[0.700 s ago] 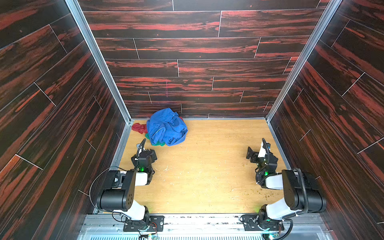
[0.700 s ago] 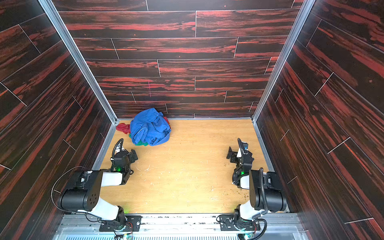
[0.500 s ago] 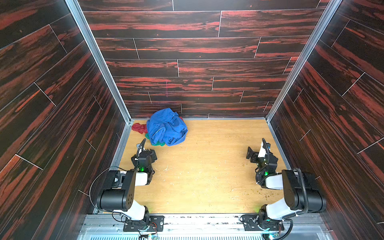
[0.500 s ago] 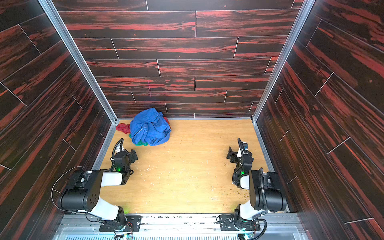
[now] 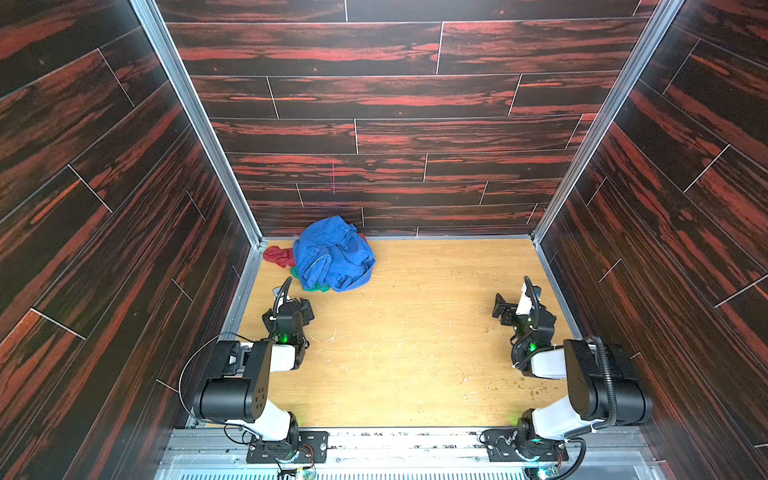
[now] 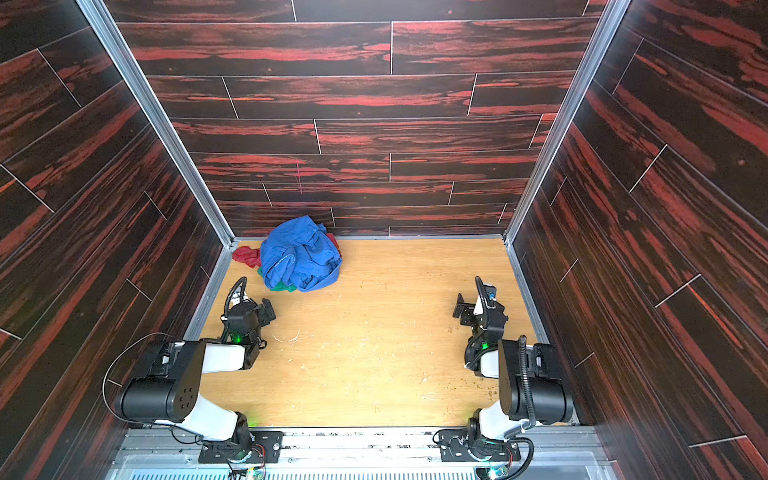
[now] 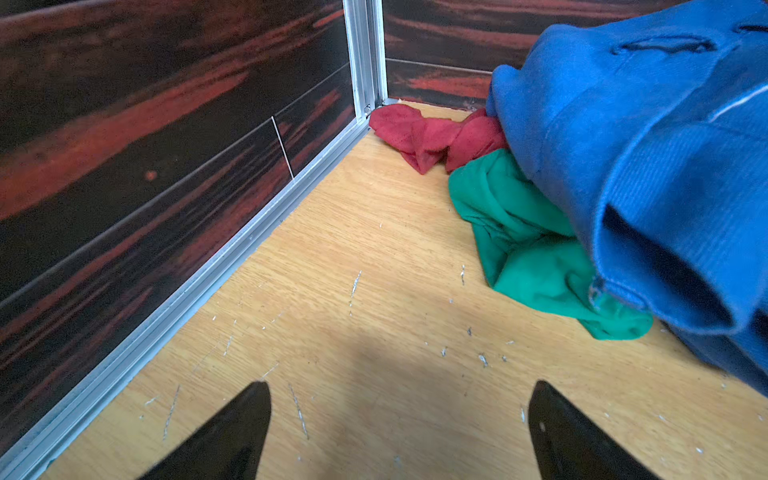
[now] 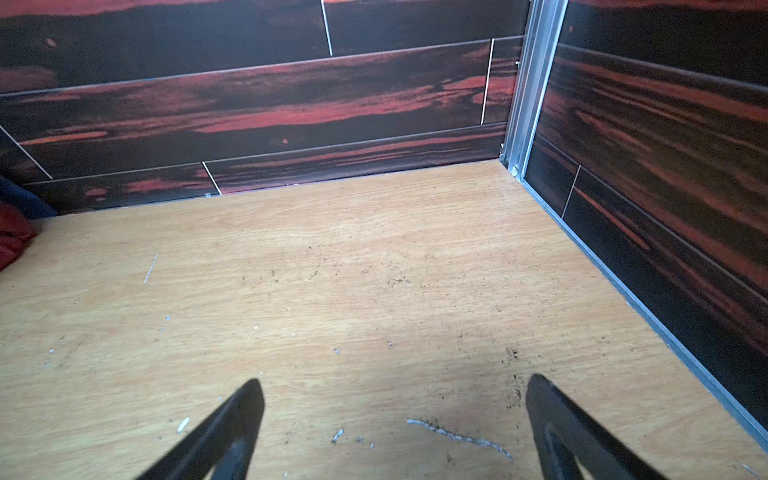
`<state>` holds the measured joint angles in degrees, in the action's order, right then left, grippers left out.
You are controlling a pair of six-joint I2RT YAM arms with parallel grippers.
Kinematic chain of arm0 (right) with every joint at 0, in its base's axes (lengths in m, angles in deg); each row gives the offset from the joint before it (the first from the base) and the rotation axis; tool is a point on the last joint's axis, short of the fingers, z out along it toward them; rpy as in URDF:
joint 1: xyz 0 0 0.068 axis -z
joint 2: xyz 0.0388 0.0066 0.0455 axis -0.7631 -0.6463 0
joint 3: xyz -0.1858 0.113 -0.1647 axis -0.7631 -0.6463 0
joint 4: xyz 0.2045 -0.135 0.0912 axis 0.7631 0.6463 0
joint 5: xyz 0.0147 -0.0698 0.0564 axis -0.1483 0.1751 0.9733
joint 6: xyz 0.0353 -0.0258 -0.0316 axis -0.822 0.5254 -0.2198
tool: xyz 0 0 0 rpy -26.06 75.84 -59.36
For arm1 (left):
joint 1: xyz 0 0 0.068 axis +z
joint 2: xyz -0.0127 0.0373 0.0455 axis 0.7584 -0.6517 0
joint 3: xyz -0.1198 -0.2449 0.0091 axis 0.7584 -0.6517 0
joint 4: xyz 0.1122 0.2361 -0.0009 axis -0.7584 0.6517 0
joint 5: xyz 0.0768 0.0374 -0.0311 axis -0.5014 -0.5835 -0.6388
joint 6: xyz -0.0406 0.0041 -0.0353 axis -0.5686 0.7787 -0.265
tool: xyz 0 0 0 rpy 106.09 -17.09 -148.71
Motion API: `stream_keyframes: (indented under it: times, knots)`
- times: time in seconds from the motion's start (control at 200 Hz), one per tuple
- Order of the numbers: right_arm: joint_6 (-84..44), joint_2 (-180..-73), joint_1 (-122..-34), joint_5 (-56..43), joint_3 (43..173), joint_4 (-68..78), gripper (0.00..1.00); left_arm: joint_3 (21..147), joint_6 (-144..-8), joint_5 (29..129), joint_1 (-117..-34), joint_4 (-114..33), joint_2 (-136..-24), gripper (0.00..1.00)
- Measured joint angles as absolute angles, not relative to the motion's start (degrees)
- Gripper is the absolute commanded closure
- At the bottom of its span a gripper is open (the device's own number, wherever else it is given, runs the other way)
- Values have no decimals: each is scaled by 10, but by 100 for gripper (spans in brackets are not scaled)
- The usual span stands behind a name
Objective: Pick out a specific cloth from the pile
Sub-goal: 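Reach the left gripper to the pile while the right gripper moves toward it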
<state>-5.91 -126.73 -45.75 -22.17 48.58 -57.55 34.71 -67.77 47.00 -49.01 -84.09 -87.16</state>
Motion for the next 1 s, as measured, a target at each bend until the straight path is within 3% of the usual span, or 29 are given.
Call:
stream_keyframes:
  times: [0.16, 0.316, 0.486, 0.596, 0.842, 1.002]
  knots:
    - [-72, -1172, -458, -224, 516, -434, 1, 373, -679, 461, -495, -722, -782, 4]
    - [-129, -1100, -471, -210, 664, -255, 1, 533, -721, 448, -498, -498, -663, 10]
    - [-139, -1113, -583, -197, 846, -88, 1, 619, -780, 496, -480, -375, -620, 28]
    - [-129, -1135, -685, -166, 922, -20, 1, 629, -829, 586, -441, -329, -662, 46]
    - [-123, -1188, -845, -62, 996, 30, 1, 619, -980, 759, -378, -358, -813, 55]
    - [-141, -1217, -892, 14, 998, 33, 1, 673, -1050, 833, -339, -392, -922, 64]
